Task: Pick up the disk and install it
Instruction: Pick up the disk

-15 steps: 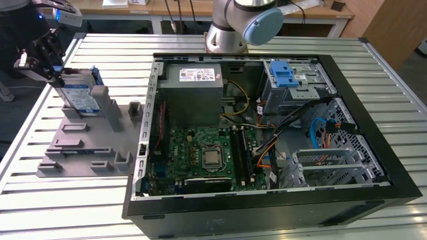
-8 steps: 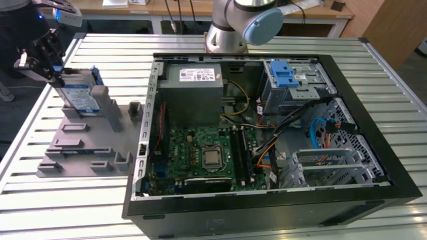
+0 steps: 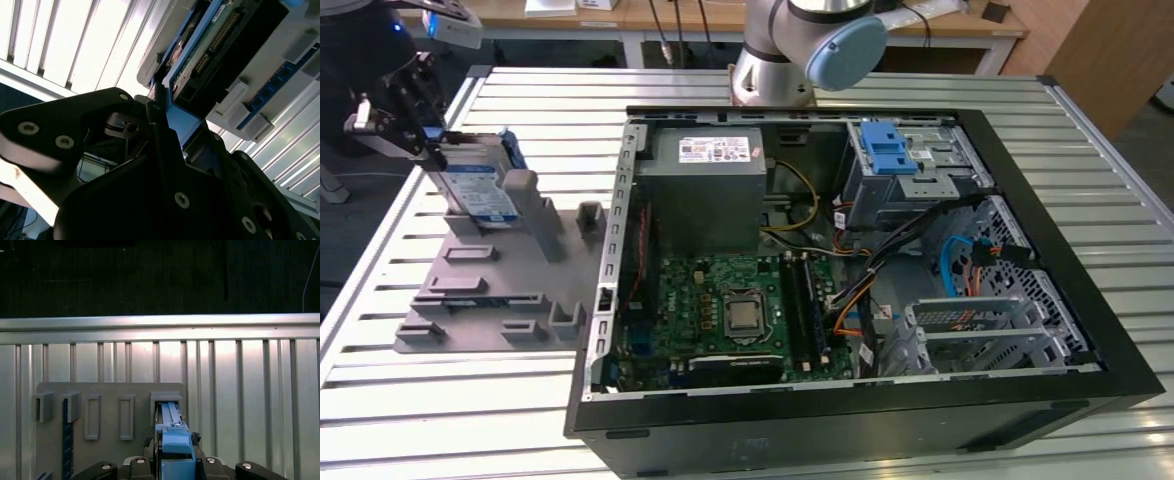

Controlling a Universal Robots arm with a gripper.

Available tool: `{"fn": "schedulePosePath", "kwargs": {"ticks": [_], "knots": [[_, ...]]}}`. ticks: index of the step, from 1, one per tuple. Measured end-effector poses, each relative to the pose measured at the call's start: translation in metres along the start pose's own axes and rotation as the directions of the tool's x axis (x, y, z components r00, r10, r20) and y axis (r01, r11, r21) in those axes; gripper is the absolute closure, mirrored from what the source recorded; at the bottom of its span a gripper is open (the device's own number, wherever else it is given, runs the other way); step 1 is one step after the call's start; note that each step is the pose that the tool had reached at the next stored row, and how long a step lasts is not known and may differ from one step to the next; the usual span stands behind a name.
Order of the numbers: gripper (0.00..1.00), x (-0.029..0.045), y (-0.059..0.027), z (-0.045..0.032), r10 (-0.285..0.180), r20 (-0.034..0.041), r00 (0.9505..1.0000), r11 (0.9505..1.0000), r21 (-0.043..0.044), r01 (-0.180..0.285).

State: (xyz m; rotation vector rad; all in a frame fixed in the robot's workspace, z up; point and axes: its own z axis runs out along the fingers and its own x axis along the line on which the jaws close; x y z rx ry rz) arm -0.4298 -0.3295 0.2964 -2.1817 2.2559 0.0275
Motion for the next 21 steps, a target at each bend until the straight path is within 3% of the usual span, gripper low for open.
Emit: {"fn": "schedulePosePath", "kwargs": {"ticks": [12,14,21], "knots": [[0.64,-0.0003,0.0002,-0.0189,0.000,0.0000,1.0000,1.0000,0.0008,0.000],[0.64,-0.0004,0.0002,-0.0263,0.000,0.0001,1.0000,1.0000,0.0013,0.000],[0.64,-0.0004,0.0003,-0.0276,0.000,-0.0001,1.0000,1.0000,0.0009,0.000]]}}
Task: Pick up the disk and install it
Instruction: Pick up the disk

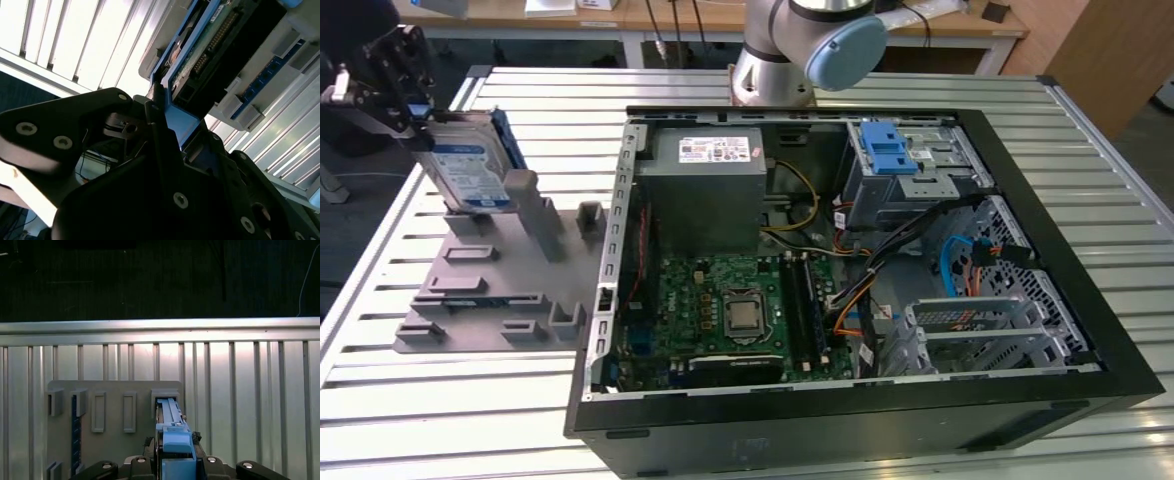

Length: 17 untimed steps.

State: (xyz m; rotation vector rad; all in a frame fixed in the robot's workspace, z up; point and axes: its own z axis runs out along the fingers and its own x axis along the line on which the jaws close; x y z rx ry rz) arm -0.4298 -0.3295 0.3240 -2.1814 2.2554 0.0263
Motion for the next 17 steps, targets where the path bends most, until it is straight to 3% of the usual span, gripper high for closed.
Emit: {"fn": "schedulePosePath", "kwargs": {"ticks": [17], "knots": [[0.64,-0.0002,0.0001,-0.0156,0.000,0.0002,1.0000,1.0000,0.0003,0.000]]}}
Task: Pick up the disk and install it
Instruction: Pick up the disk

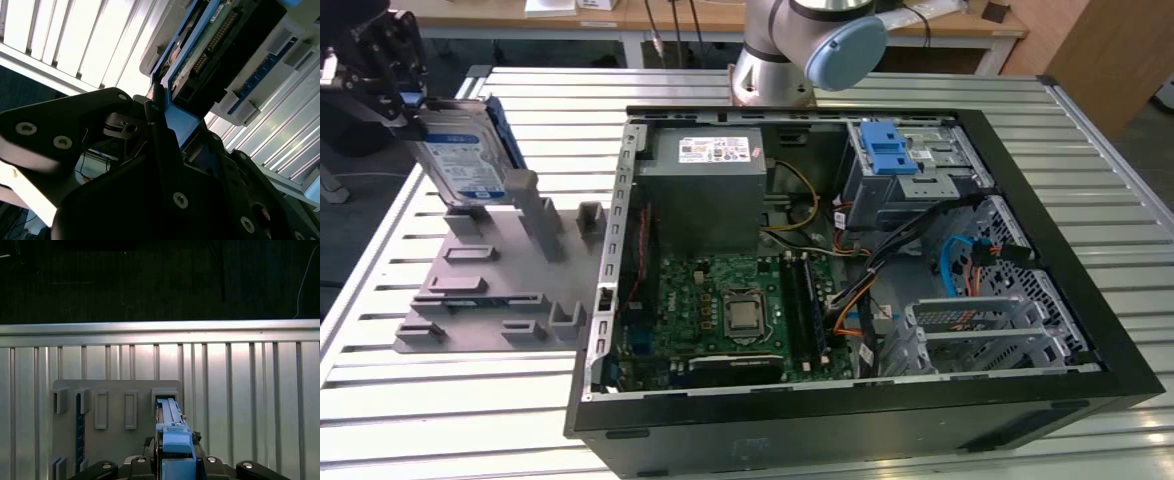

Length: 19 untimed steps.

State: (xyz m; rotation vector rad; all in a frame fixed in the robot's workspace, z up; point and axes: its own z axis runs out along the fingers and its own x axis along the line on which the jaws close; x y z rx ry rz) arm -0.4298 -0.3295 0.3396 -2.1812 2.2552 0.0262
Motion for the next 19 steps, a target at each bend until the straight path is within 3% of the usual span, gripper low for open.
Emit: {"fn": "schedulePosePath", "kwargs": {"ticks": [19], "knots": [[0.64,-0.0002,0.0001,-0.0128,0.000,0.0001,1.0000,1.0000,0.0000,0.000]]}}
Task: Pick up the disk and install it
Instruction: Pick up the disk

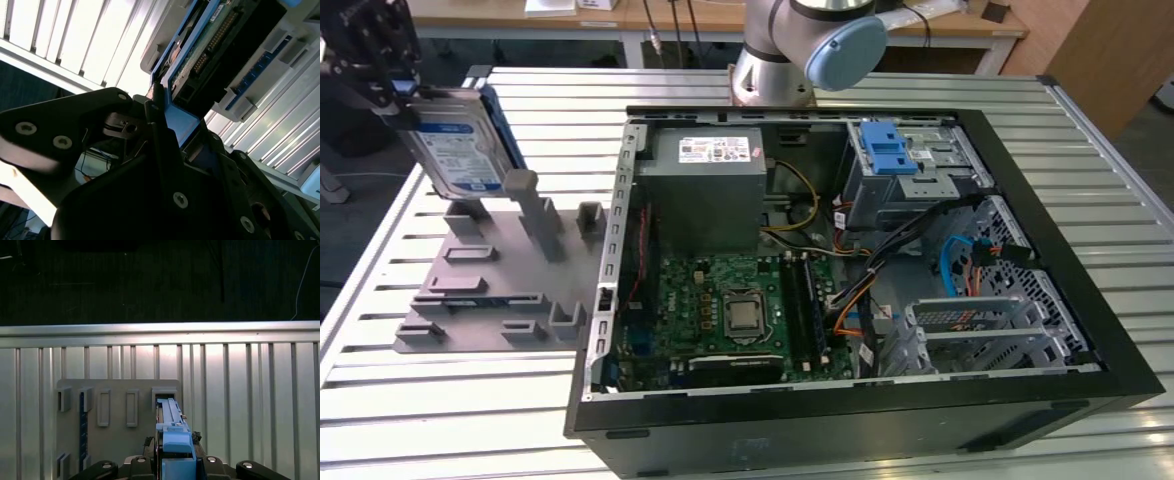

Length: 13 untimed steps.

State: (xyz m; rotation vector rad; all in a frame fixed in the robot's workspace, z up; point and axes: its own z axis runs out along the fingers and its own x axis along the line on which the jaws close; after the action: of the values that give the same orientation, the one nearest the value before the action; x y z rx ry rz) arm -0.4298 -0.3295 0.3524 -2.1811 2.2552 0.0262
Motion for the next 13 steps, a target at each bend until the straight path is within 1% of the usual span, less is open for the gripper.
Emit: {"fn": "schedulePosePath", "kwargs": {"ticks": [13], "knots": [[0.64,-0.0001,0.0000,-0.0052,0.000,-0.0001,1.0000,1.0000,-0.0002,0.000]]}}
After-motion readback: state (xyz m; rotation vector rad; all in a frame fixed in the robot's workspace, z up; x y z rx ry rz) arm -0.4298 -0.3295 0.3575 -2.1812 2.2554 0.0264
